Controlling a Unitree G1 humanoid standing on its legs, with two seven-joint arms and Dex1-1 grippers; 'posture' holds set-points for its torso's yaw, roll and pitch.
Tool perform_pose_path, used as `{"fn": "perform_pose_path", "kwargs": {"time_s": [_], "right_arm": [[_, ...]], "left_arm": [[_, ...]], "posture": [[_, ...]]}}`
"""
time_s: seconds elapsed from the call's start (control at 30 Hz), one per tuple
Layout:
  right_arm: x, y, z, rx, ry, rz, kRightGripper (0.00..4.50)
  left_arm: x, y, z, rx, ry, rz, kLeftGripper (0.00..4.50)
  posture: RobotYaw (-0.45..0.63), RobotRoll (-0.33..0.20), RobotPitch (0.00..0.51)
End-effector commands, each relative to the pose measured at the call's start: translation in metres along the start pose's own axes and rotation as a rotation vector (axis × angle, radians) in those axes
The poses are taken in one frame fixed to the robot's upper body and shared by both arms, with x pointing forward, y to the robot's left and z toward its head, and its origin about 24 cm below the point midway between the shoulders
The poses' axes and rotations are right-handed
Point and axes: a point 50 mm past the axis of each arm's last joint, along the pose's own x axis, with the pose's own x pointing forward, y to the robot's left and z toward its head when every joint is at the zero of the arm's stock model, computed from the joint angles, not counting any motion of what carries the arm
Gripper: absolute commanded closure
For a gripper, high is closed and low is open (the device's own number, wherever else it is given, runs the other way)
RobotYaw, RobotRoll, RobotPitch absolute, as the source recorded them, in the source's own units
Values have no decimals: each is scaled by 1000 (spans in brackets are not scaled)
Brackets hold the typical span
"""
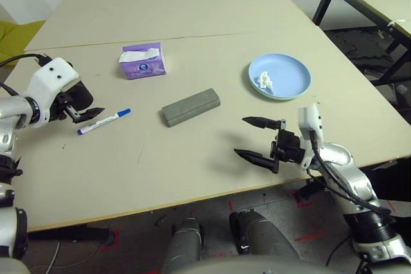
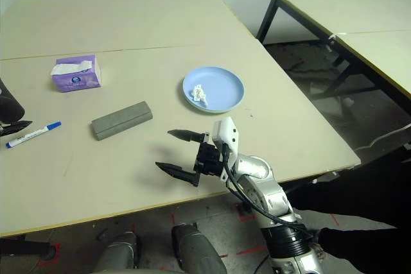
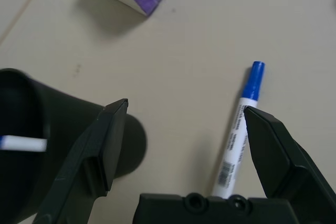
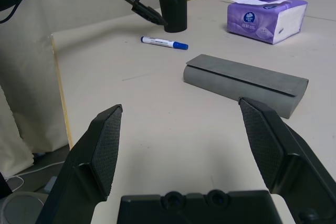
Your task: Organize and tidy the items on the table.
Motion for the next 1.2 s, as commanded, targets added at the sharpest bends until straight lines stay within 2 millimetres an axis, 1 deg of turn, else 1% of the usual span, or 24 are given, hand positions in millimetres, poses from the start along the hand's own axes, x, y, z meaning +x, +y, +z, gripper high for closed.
{"fn": "perform_pose_path", "kwargs": {"time_s": [0.03, 0.17, 0.33, 0.6, 0.77, 0.9, 1.0, 1.03, 1.2], "right_arm": [[0, 3, -3, 3, 12, 9, 0], [-1, 4, -3, 0, 18, 10, 0], [-1, 5, -3, -3, 18, 7, 0], [2, 4, 0, -10, 11, 2, 0], [2, 4, 1, -11, 7, 1, 0], [2, 3, 0, -10, 9, 0, 0], [2, 3, 0, -9, 10, -1, 0], [1, 3, 0, -9, 11, -1, 0], [2, 3, 0, -6, 10, 2, 0]], "left_arm": [[9, -10, -8, -22, 53, -68, 25], [15, -15, -12, -37, 78, -111, 25], [17, -16, -18, -40, 119, -129, 25], [19, -20, -31, -65, 189, -167, 25], [19, -21, -34, -70, 198, -171, 25], [19, -23, -35, -73, 184, -194, 898], [19, -25, -32, -69, 168, -213, 1913], [18, -25, -30, -66, 162, -219, 2338], [15, -26, -24, -51, 140, -257, 4027]], "posture": [[-145, 0, 121], [-152, 0, 121], [-155, 0, 121], [-156, 0, 116], [-154, 0, 115], [-154, 0, 116], [-151, 0, 119], [-151, 0, 120], [-144, 0, 120]]}}
